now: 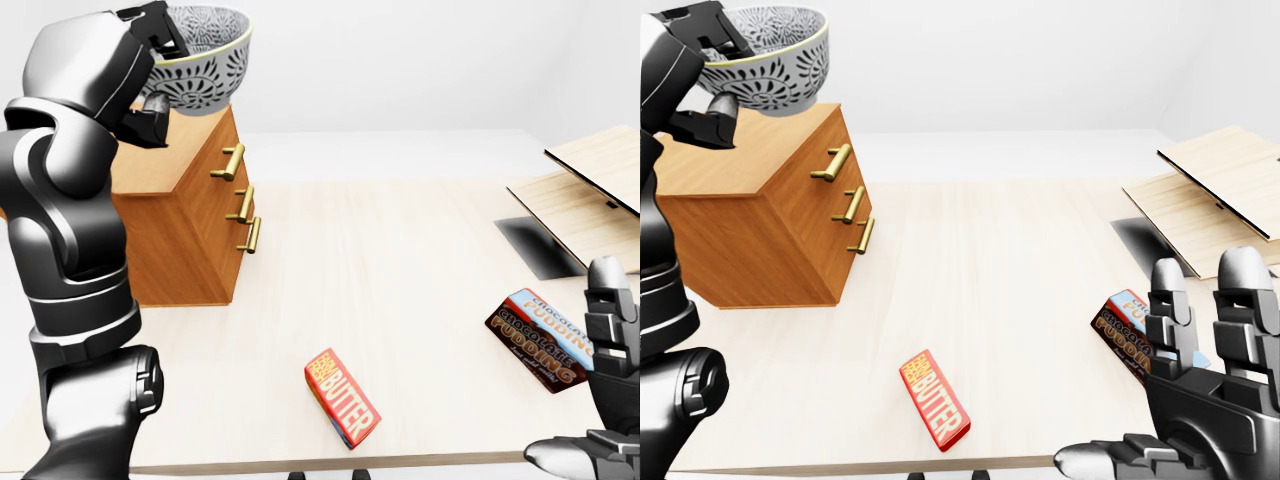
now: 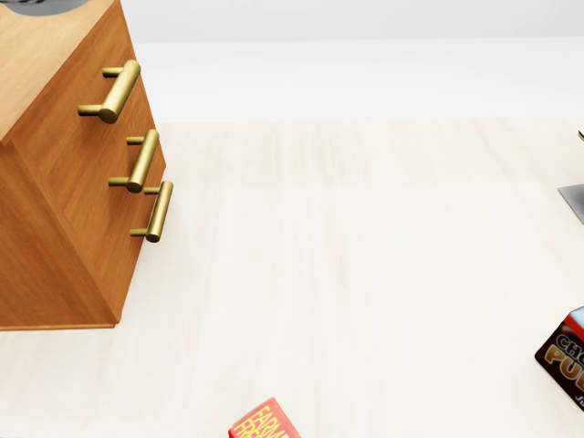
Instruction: Close the top drawer of the cabinet and put the bowl on top of it.
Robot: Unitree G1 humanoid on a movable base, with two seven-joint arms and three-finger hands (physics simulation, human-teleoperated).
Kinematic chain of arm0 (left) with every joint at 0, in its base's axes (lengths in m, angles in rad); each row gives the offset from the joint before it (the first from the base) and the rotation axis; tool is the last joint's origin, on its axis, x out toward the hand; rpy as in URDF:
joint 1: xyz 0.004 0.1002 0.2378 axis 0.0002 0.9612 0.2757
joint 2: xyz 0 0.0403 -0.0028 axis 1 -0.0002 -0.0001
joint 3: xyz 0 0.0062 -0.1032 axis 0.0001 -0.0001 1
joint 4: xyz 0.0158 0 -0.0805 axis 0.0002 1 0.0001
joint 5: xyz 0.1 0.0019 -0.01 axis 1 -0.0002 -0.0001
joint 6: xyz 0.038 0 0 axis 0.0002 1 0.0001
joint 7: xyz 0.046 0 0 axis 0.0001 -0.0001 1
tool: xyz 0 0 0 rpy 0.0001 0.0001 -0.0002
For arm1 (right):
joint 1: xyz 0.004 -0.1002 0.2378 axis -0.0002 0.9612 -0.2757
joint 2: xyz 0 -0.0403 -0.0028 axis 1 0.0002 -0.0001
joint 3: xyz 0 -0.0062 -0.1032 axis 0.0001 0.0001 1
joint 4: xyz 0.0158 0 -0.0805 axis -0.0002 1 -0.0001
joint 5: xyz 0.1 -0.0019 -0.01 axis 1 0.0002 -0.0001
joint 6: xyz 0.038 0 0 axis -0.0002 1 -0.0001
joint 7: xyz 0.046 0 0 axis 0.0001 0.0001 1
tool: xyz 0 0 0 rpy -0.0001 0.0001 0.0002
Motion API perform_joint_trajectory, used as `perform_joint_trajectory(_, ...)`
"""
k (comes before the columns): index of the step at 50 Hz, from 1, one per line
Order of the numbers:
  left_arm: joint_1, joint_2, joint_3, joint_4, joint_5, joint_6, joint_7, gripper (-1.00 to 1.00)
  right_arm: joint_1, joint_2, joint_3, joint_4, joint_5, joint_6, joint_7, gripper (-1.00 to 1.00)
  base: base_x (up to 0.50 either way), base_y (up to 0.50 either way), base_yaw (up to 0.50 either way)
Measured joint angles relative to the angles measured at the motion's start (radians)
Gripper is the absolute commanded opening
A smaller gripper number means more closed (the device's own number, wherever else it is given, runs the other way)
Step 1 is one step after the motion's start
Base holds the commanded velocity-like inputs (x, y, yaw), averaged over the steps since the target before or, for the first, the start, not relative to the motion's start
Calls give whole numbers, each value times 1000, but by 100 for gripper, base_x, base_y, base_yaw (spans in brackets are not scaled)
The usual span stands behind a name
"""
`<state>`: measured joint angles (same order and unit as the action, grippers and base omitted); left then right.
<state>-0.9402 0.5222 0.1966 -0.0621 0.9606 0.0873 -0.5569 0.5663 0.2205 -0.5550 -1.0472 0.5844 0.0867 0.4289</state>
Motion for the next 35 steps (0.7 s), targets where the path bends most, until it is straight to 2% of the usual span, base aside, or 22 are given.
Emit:
perform_joint_trajectory(17, -27, 105, 24, 186, -166, 0, 157, -100, 5, 7, -3, 0, 3, -3, 10, 100, 0, 0, 0)
perform_joint_trajectory(35, -63, 182, 38, 448, -319, 0, 320, -100, 6, 15, 6, 0, -8, -7, 18, 100, 0, 0, 0)
